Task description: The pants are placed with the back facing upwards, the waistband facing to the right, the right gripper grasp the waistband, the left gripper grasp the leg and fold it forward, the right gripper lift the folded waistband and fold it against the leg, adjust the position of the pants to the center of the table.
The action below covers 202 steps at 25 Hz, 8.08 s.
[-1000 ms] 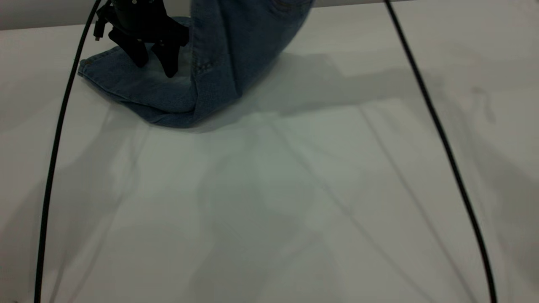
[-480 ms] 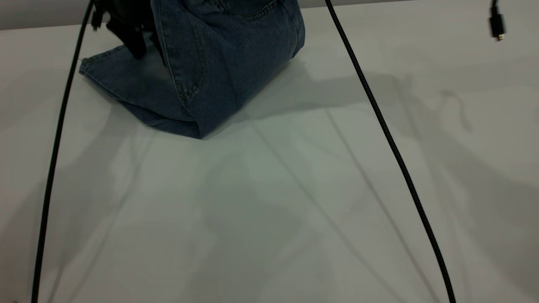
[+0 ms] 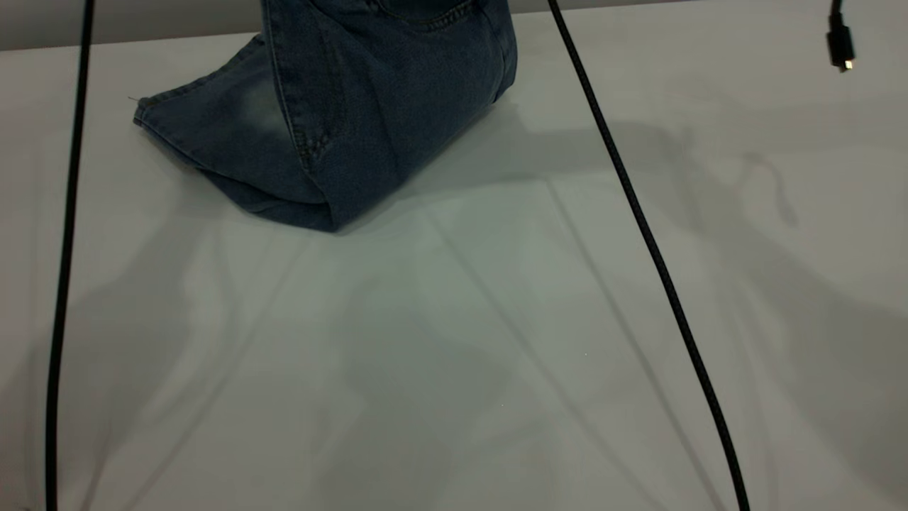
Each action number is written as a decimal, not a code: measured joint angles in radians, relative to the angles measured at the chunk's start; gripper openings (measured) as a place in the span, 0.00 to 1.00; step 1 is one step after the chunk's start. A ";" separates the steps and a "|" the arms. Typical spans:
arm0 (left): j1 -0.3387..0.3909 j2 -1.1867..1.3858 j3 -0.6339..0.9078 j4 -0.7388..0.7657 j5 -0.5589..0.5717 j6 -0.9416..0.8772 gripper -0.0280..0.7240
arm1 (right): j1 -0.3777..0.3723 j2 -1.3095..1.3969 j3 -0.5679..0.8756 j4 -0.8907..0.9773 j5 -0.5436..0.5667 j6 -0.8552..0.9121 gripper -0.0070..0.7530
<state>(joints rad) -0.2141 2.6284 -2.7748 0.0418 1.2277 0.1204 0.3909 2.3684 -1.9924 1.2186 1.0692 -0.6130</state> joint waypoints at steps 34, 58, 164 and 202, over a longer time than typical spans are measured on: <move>-0.020 -0.026 -0.131 -0.154 -0.007 0.027 0.71 | 0.108 0.160 0.000 0.285 -0.223 -0.236 0.83; -0.050 -0.023 0.158 -0.144 -0.009 0.090 0.71 | -0.289 -0.383 -0.002 -0.745 0.021 0.237 0.79; -0.417 -1.639 1.467 0.086 -0.007 -0.105 0.71 | -0.350 -2.166 1.010 -0.924 0.152 0.455 0.78; -0.417 -2.314 2.269 -0.121 -0.158 -0.047 0.71 | -0.350 -2.368 1.483 -0.983 0.011 0.369 0.78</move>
<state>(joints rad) -0.6308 0.3141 -0.5061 -0.0791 1.0694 0.0736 0.0414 0.0000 -0.5093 0.2356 1.0805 -0.2442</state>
